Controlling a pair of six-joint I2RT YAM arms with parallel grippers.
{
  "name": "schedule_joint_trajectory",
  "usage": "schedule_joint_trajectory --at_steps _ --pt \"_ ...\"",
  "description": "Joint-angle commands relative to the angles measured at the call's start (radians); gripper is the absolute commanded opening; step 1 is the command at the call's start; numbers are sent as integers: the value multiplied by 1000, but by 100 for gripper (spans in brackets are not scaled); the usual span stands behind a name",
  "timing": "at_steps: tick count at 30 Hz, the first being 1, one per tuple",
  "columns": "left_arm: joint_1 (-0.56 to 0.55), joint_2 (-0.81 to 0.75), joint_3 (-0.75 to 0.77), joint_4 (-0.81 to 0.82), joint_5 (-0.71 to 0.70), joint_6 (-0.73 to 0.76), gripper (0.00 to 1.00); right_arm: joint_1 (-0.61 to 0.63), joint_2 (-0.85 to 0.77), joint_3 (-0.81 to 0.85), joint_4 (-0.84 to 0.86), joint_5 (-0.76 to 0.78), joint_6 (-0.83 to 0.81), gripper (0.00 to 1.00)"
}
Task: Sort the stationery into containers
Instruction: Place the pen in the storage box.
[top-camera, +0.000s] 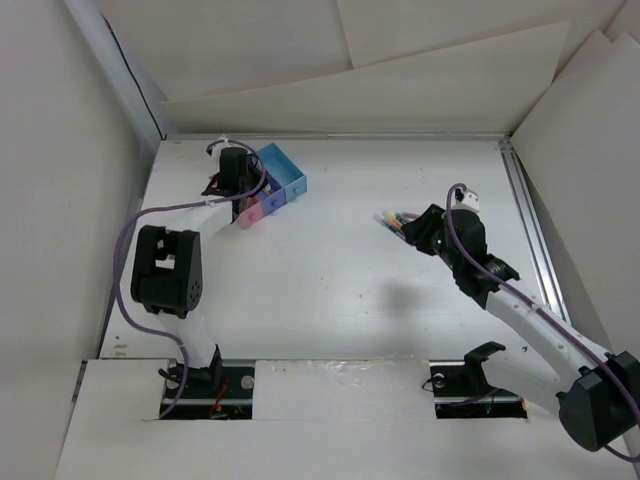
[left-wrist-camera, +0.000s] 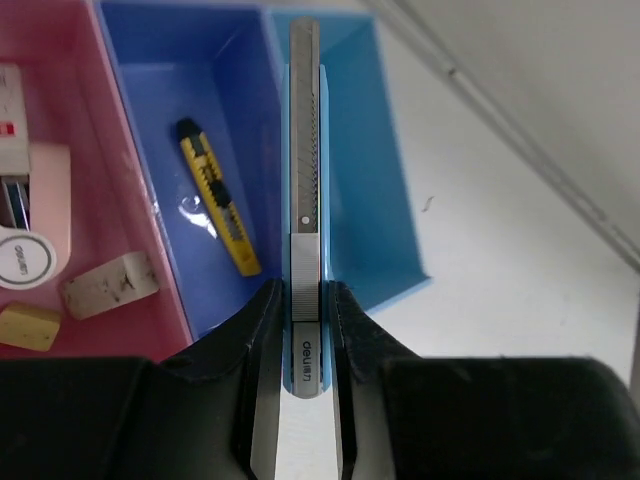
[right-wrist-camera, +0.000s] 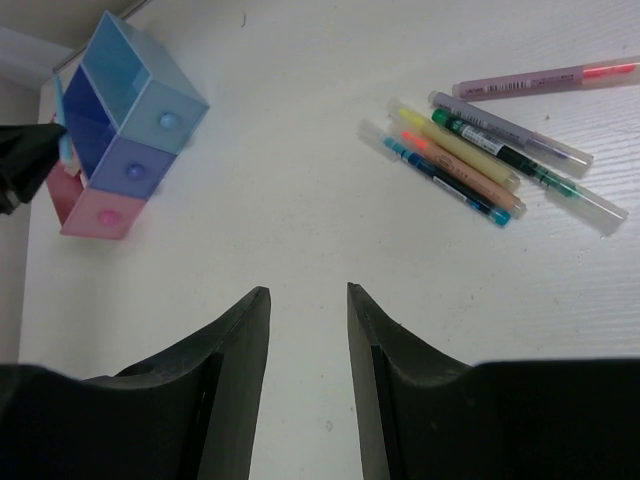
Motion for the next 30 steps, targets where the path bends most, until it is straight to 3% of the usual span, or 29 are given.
schedule_joint_trajectory --at_steps 1,13,17,18,21,26,28,29,30 --pt "1 51 53 -2 35 -40 0 -6 7 11 53 -17 -3 43" --pt "11 105 62 16 -6 -62 0 4 35 11 63 -17 -3 43" --pt "11 114 62 16 -6 -52 15 13 35 11 63 -17 -3 43" --pt "11 92 62 16 -6 -52 28 13 44 11 63 -17 -3 43" --pt "-8 36 8 48 -70 -26 45 13 44 11 63 3 -3 43" --pt "-52 -121 -86 93 -109 -5 48 13 88 20 63 61 -3 44" --pt "-78 -172 -133 159 -109 4 47 13 110 29 53 109 -3 40" --pt "-98 -219 -160 186 -109 4 45 1 124 40 40 119 -3 33" --pt "-148 -238 -215 214 -97 4 45 -13 156 40 27 129 8 18"
